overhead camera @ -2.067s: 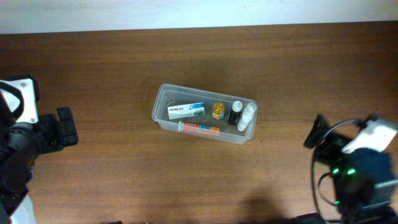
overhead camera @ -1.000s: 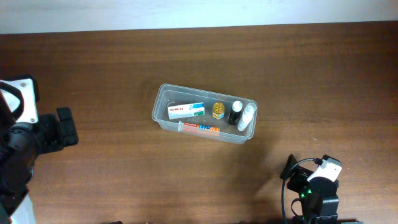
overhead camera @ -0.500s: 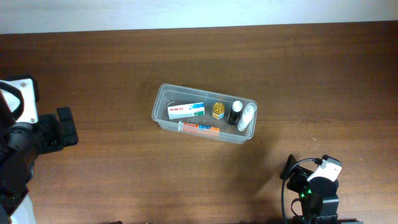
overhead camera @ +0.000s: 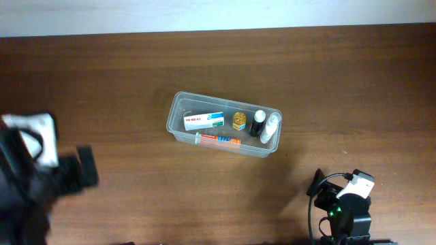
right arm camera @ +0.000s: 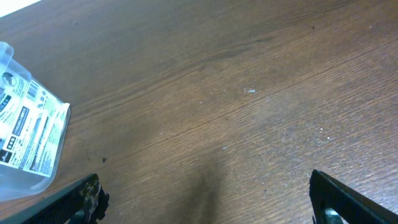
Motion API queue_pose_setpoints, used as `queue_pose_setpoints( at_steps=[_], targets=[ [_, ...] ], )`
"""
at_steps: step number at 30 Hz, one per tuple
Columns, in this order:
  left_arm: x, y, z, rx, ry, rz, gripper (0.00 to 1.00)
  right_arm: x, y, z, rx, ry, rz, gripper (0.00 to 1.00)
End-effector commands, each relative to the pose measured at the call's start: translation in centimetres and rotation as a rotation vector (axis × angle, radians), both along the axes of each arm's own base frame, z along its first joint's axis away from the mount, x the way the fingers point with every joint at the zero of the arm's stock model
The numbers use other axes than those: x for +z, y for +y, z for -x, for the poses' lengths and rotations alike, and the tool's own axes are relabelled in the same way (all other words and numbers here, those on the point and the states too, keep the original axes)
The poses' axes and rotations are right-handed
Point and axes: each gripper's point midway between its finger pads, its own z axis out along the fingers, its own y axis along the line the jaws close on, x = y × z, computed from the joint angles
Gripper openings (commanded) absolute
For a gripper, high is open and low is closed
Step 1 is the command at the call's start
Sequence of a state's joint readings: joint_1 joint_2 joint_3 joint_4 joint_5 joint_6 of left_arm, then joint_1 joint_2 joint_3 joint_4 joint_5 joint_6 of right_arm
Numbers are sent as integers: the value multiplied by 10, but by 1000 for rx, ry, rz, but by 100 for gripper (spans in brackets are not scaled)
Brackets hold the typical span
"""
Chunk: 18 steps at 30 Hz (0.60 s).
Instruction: Pack container
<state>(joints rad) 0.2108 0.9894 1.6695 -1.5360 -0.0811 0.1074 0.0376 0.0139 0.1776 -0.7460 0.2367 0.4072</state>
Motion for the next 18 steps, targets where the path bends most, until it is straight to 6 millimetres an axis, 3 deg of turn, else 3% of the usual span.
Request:
queue_pose_setpoints(
  at_steps=[1, 6, 10, 15, 18],
  targets=[
    [-13, 5, 25, 28, -38, -81, 100, -2, -1, 0, -3, -3, 4, 98],
    [-16, 8, 18, 37, -258, -135, 100, -2, -1, 0, -3, -3, 4, 98],
    [-33, -11, -4, -56, -419, -79, 100, -1, -1, 0, -3, -3, 4, 99],
    [-80, -35, -33, -192, -555, -10, 100, -1, -1, 0, -3, -3, 4, 98],
    [-114, -42, -40, -235, -570, 15, 100, -2, -1, 0, -3, -3, 4, 98]
  ],
)
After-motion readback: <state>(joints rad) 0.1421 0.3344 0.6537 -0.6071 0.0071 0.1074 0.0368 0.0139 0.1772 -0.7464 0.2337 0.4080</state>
